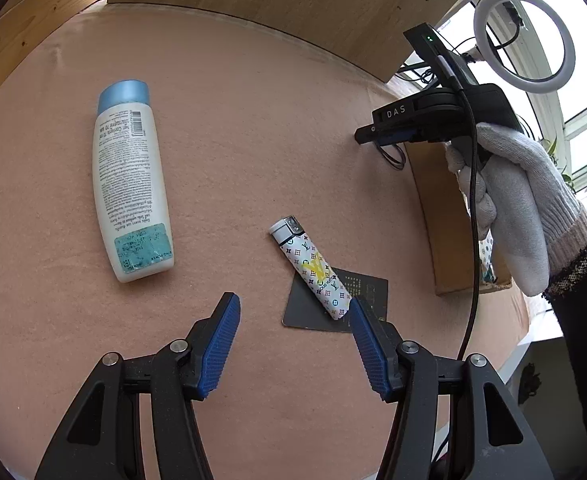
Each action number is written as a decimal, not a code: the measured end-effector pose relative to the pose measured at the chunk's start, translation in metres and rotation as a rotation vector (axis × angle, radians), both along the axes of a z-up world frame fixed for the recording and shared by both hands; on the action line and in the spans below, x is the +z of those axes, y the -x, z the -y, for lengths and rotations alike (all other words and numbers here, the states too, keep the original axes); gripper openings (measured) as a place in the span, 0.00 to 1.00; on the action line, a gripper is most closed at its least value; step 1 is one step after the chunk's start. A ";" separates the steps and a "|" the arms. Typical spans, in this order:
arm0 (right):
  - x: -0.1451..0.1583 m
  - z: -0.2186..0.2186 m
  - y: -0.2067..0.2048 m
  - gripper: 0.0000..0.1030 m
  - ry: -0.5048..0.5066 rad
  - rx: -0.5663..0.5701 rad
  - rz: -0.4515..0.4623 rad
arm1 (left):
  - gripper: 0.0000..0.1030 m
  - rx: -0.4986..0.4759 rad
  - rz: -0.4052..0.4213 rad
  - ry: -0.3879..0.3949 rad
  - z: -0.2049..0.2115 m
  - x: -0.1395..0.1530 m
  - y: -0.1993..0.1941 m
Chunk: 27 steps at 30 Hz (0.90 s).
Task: Organize objects
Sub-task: 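Grasp the dark blue rubber band with the right tool while the left tool approaches the lighter, then grasp the patterned lighter with the left tool while the right tool holds the band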
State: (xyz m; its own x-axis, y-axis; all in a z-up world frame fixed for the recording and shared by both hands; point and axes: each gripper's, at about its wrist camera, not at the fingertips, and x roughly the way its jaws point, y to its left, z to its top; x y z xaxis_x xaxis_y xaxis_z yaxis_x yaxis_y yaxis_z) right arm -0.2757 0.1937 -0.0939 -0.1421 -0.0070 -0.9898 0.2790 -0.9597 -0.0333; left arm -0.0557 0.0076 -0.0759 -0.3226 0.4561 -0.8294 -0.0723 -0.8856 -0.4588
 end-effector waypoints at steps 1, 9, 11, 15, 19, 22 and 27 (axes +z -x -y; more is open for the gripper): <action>0.000 0.000 -0.001 0.24 0.003 0.001 0.000 | 0.59 0.004 0.002 -0.002 0.000 -0.001 0.000; 0.003 -0.010 -0.012 0.06 0.084 -0.024 0.011 | 0.59 -0.007 0.016 0.000 0.000 -0.006 0.007; 0.004 -0.013 -0.018 0.03 0.102 -0.034 0.003 | 0.59 -0.009 0.018 0.002 0.000 -0.006 0.007; 0.005 -0.016 -0.037 0.03 0.149 -0.050 -0.003 | 0.59 -0.014 0.022 0.005 -0.002 -0.007 0.009; 0.005 -0.014 -0.066 0.03 0.204 -0.051 0.004 | 0.59 -0.017 0.035 0.025 -0.005 -0.010 0.014; 0.004 -0.018 -0.091 0.03 0.250 -0.068 0.006 | 0.59 -0.018 0.047 0.031 -0.008 -0.013 0.018; 0.005 -0.024 -0.121 0.03 0.317 -0.092 0.015 | 0.59 -0.034 0.047 0.046 -0.022 -0.015 0.028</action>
State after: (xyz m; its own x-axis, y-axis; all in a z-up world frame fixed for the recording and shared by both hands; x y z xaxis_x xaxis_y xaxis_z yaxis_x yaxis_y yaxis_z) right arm -0.1543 0.2177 -0.0891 -0.1415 -0.3034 -0.9423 0.1892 -0.9426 0.2751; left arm -0.0833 0.0295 -0.0910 -0.2679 0.4273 -0.8635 -0.0825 -0.9031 -0.4213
